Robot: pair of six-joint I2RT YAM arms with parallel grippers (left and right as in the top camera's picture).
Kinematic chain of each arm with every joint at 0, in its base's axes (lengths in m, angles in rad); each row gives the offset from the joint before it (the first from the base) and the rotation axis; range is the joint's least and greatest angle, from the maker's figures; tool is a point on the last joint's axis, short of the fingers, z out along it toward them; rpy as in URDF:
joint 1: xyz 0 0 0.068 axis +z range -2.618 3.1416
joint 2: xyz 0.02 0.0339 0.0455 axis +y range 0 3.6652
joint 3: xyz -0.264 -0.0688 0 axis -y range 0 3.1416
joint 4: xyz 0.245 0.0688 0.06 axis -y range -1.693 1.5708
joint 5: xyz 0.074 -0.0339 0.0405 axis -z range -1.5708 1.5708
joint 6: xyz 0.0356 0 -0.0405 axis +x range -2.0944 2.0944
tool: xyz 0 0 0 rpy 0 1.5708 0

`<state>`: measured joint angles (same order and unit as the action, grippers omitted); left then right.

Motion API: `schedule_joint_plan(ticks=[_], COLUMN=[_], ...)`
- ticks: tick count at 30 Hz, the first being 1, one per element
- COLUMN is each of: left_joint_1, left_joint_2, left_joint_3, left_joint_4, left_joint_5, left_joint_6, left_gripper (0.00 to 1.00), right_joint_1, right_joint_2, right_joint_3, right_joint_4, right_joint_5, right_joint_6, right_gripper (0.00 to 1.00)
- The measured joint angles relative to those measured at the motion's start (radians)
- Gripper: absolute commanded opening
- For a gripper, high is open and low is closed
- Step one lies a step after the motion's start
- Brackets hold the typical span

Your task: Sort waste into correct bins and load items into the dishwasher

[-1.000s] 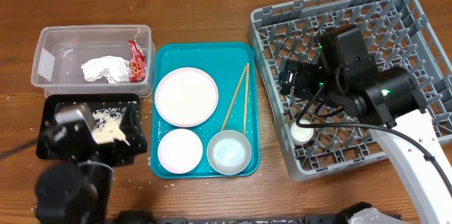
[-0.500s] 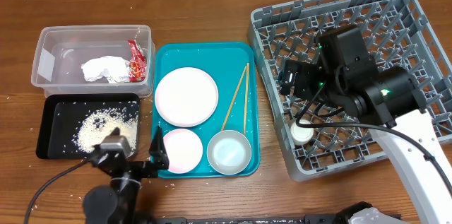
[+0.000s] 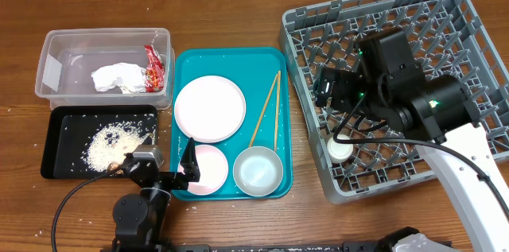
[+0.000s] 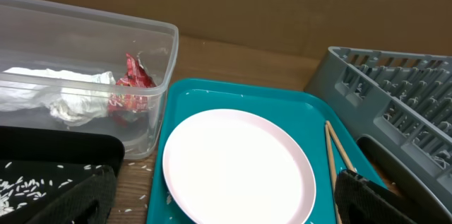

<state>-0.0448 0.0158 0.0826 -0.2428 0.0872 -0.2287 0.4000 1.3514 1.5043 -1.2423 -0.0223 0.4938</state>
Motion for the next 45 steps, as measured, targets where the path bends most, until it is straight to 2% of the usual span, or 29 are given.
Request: schedule_joint_plan(ticks=[13,15,20,24,29,34,38,40,45], left_joint_1=[0.0,0.0,0.0,0.0,0.0,0.0,0.0,0.0,0.0], left_joint_2=[0.0,0.0,0.0,0.0,0.0,0.0,0.0,0.0,0.0], left_joint_3=[0.0,0.0,0.0,0.0,0.0,0.0,0.0,0.0,0.0], left_joint_4=[0.0,0.0,0.001,0.001,0.002,0.002,0.003,0.003,0.003], left_joint_5=[0.0,0.0,0.0,0.0,0.0,0.0,0.0,0.0,0.0], left_joint_6=[0.0,0.0,0.0,0.0,0.0,0.0,0.0,0.0,0.0], left_gripper=[1.0,1.0,1.0,1.0,1.0,1.0,1.0,1.0,1.0], right_joint_1=[0.0,0.0,0.015,0.136,0.38,0.516,0.542,0.542,0.542], right_joint_2=[0.0,0.0,0.005,0.06,0.226,0.358,0.457,0.503,0.617], right_joint_3=[0.0,-0.002,-0.002,-0.002,-0.002,-0.011,-0.011,-0.011,-0.011], right_joint_4=[0.001,0.045,0.142,0.137,0.16,0.29,0.384,0.407,0.432], right_joint_5=[0.0,-0.006,-0.155,-0.237,-0.243,-0.22,-0.198,-0.193,-0.183], right_joint_6=[0.0,0.014,0.058,0.07,0.071,0.032,0.018,0.018,0.03], right_gripper=[1.0,1.0,1.0,1.0,1.0,0.9,0.84,0.77,0.72])
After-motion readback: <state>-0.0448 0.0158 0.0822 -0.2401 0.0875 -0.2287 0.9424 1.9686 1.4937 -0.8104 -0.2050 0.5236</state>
